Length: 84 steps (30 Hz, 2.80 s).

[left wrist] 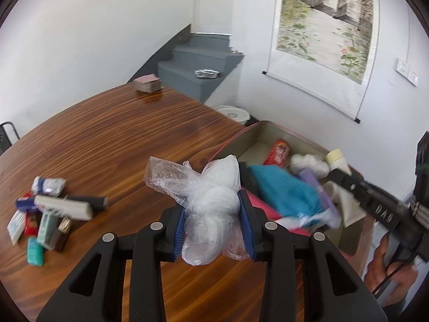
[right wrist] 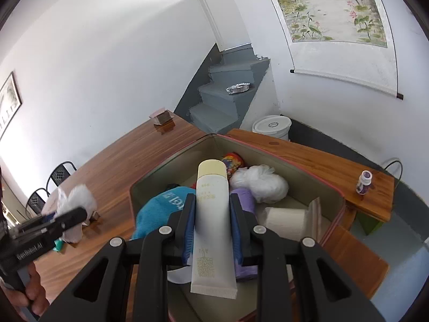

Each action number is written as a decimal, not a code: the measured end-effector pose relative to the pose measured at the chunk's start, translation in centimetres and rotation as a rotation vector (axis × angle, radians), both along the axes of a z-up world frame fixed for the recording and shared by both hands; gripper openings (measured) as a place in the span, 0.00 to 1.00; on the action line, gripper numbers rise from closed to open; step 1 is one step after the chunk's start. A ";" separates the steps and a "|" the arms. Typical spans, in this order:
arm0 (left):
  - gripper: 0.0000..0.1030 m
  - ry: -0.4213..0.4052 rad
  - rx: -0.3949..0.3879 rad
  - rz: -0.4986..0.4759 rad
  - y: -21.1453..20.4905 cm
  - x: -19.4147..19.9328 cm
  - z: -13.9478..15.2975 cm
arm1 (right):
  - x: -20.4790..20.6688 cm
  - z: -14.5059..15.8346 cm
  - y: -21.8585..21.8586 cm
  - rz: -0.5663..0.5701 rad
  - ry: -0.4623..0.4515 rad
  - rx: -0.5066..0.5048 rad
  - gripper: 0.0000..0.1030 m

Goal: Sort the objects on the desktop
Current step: 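Carry the plastic bundle with the left gripper while the right carries the cream tube to the tin, then open both grippers to release the bundle and cream tube into the pink tin, then grasp the teal Glide floss box with the left gripper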

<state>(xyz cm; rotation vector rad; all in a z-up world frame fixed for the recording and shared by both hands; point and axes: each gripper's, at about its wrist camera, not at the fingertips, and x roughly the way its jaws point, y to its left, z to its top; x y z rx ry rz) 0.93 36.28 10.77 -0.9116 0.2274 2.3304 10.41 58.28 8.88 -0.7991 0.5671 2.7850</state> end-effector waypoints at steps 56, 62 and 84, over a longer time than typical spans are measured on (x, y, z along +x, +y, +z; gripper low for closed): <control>0.59 -0.070 -0.003 0.429 -18.8 -7.4 -4.0 | -6.0 0.1 -12.5 0.263 0.010 0.025 0.57; 0.59 -0.097 -0.025 0.533 -24.0 -7.9 -5.7 | -7.3 0.0 -16.0 0.341 -0.006 0.042 0.57; 0.59 -0.157 -0.101 0.543 -25.8 -10.2 -9.8 | -10.0 -2.2 -21.7 0.485 -0.091 0.067 0.57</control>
